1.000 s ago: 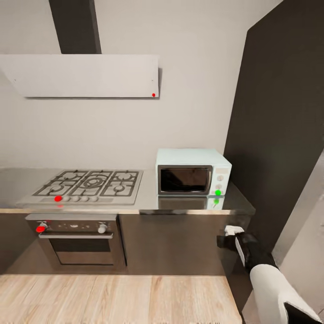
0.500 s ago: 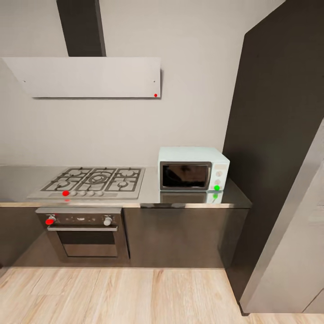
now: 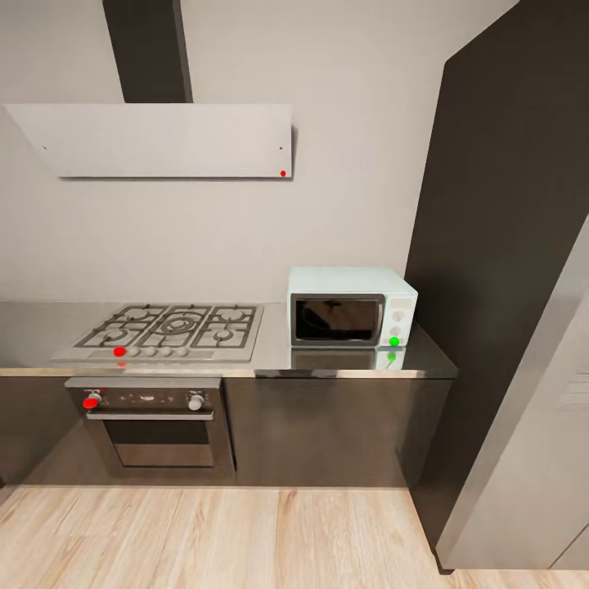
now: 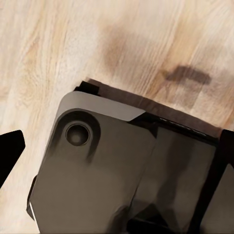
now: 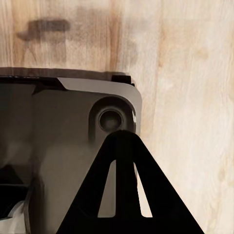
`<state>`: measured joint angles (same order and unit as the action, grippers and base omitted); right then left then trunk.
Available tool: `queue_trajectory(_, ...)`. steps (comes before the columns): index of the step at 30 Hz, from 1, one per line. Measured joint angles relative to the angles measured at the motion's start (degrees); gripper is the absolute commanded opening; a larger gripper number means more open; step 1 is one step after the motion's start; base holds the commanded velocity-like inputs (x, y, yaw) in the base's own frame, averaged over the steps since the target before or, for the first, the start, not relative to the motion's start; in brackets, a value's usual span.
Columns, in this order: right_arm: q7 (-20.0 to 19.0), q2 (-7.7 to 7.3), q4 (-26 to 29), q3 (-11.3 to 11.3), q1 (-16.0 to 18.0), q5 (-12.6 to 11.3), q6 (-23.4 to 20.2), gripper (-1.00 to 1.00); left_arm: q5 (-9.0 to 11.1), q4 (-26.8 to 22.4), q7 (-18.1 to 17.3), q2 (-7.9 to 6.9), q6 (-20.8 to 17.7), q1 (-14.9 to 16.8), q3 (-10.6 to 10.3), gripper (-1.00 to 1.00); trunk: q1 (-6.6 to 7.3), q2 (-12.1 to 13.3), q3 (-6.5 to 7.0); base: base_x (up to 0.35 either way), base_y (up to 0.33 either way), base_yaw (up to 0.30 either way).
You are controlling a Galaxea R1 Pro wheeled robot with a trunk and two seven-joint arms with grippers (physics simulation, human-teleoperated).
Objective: In the kitchen, take the popcorn bag from the countertop, put it into the microwave, and heat it until the popcorn is cooked so the cooked popcorn ends up inside the bag.
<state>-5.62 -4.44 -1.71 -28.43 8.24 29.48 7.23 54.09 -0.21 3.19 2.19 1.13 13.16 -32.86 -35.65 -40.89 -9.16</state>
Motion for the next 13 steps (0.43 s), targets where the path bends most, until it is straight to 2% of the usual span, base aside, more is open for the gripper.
queue_trajectory(2, 0.0, -0.21, 0.0, 0.0, -0.1, -0.1, 0.1, -1.0, -0.2, 0.0, -0.3, -0.18, -0.2, 0.0, -0.2, 1.0, 0.0, 0.0, 0.0, 0.0, 0.0, 0.0)
queue_trajectory(5, 0.0, -0.71, 0.0, -0.4, -0.1, -0.6, 0.4, -1.0, -1.6, 0.0, -0.9, -0.27, -0.4, 0.0, -0.4, 1.0, 0.0, 0.0, 0.0, 0.0, 0.0, 0.0)
queue_trajectory(9, 0.0, -1.6, 0.0, -0.4, -1.6, -4.7, 2.5, -1.0, -2.7, -0.1, -1.8, -0.94, -0.3, 0.0, -0.4, 1.0, 0.0, 0.0, 0.0, 0.0, 0.0, 0.0)
queue_trajectory(10, 7.4, 2.36, 2.2, 2.4, -2.5, -0.9, 3.2, -1.0, 0.1, -0.6, -1.4, -3.63, 0.7, 0.0, -0.1, 1.0, 0.0, 0.0, 0.0, 0.0, 0.0, 0.0)
queue_trajectory(11, 8.4, 4.44, 2.2, 0.7, -2.5, -0.6, 3.0, -1.0, 0.2, -0.6, -1.4, -4.18, 0.7, 0.0, -0.1, 1.0, 0.0, 0.0, 0.0, 0.0, 0.0, 0.0)
queue_trajectory(12, 9.3, 5.21, 2.2, 0.7, -2.5, 2.9, 3.1, -1.0, 0.2, -0.6, -1.4, -4.2, 0.7, 0.0, -0.1, 1.0, 0.0, 0.0, 0.0, 0.0, 0.0, 0.0)
queue_trajectory(13, 9.5, 5.3, 2.2, 0.3, -2.5, 3.3, 3.2, -1.0, 0.2, -0.6, -1.4, -4.2, 0.7, 0.0, -0.1, 1.0, 0.0, 0.0, 0.0, 0.0, 0.0, 0.0)
